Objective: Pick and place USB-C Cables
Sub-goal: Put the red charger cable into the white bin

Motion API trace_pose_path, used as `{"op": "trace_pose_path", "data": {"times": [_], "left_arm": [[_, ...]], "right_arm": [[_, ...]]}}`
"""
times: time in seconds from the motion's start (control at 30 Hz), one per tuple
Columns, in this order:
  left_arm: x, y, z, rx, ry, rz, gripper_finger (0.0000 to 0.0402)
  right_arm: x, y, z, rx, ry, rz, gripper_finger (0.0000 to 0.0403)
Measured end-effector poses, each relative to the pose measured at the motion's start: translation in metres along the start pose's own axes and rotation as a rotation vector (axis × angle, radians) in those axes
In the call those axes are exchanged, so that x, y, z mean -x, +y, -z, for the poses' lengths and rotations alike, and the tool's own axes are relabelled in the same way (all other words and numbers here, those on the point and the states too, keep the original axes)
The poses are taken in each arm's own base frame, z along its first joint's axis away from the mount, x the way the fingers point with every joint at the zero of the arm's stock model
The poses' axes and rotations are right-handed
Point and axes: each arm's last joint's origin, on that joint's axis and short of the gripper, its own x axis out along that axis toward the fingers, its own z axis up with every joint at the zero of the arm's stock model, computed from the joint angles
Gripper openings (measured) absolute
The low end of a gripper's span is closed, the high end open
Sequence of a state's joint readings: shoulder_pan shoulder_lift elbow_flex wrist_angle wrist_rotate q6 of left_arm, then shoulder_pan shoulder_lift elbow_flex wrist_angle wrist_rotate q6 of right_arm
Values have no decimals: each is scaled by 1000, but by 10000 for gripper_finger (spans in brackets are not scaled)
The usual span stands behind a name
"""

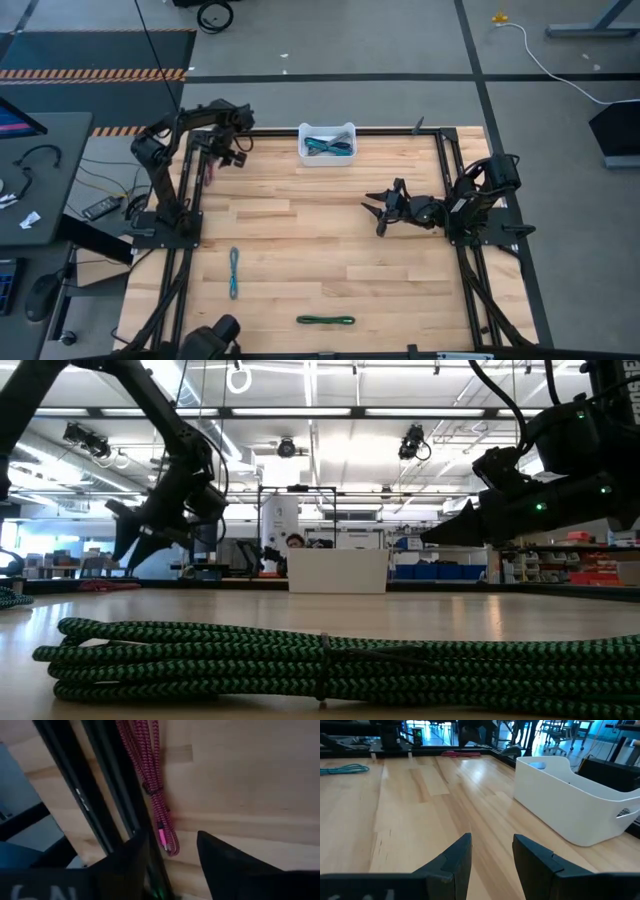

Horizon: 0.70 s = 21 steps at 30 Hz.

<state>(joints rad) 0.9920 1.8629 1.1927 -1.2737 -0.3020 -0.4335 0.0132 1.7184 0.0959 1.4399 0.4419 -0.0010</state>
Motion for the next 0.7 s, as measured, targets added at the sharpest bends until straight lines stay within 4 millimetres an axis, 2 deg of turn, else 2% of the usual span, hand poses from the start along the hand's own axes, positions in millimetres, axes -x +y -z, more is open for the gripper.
{"op": "trace_pose_path", "data": {"times": [0.13, 0.27, 0.47, 0.7], "left_arm": [[-16, -6, -9, -12, 44, -13, 199], [-25, -10, -16, -14, 75, -74, 200], [-33, -16, -17, -29, 101, -150, 165], [-34, -17, -17, -36, 96, -165, 130]], "right_arm": [[0, 0, 0, 1, 0, 0, 148], [0, 0, 0, 0, 1, 0, 148], [0, 0, 0, 1, 2, 0, 148], [0, 0, 0, -8, 3, -4, 148]]}}
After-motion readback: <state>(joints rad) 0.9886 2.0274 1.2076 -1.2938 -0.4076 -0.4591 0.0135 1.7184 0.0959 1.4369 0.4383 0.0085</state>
